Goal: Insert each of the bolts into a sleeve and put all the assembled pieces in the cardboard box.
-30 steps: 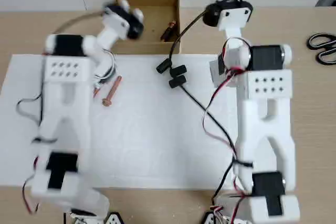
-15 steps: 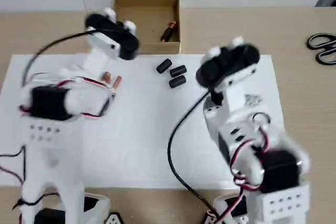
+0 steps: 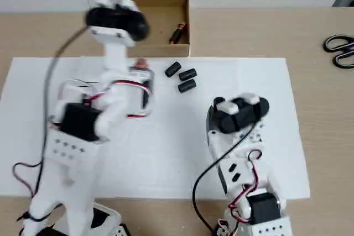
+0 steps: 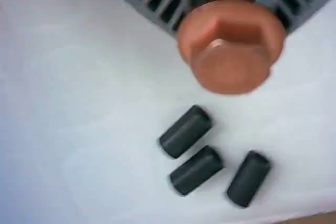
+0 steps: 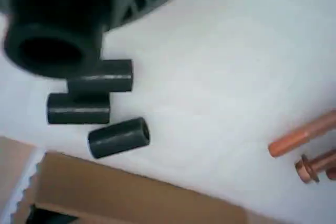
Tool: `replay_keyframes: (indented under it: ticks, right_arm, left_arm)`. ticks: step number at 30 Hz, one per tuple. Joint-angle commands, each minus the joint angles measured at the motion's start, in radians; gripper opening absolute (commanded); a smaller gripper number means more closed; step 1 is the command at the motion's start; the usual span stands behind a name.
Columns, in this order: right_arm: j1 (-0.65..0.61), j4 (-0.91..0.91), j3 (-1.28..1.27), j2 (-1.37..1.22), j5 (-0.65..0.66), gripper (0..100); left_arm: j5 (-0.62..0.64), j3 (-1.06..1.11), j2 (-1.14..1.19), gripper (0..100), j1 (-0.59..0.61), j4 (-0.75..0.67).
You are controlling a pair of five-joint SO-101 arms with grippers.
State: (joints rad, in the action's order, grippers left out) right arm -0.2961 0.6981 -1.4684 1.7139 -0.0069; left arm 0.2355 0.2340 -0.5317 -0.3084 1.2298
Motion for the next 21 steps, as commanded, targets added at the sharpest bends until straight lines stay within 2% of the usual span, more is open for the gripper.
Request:
replay_keyframes:
  ticks: [1,4,8,14,21]
  right_arm:
    - [-0.048,0.033,-0.037,0.107,-0.044,0.4]
    - [-0.082,0.035,-0.023,0.088,-0.066,0.4]
    - [-0.151,0.041,-0.018,0.087,-0.091,0.4]
    - [-0.163,0.041,-0.023,0.087,-0.094,0.4]
    - [-0.163,0.036,-0.026,0.087,-0.094,0.4]
  left_arm:
    - [0.008,0.068,-0.034,0,-0.068,-0.239]
    - [0.011,0.139,-0.035,0,-0.140,-0.405]
    - [0.092,0.214,-0.035,0,-0.196,-0.546]
    - [0.183,0.266,-0.068,0,-0.213,-0.554]
    - [0.193,0.348,-0.222,0,-0.256,-0.551]
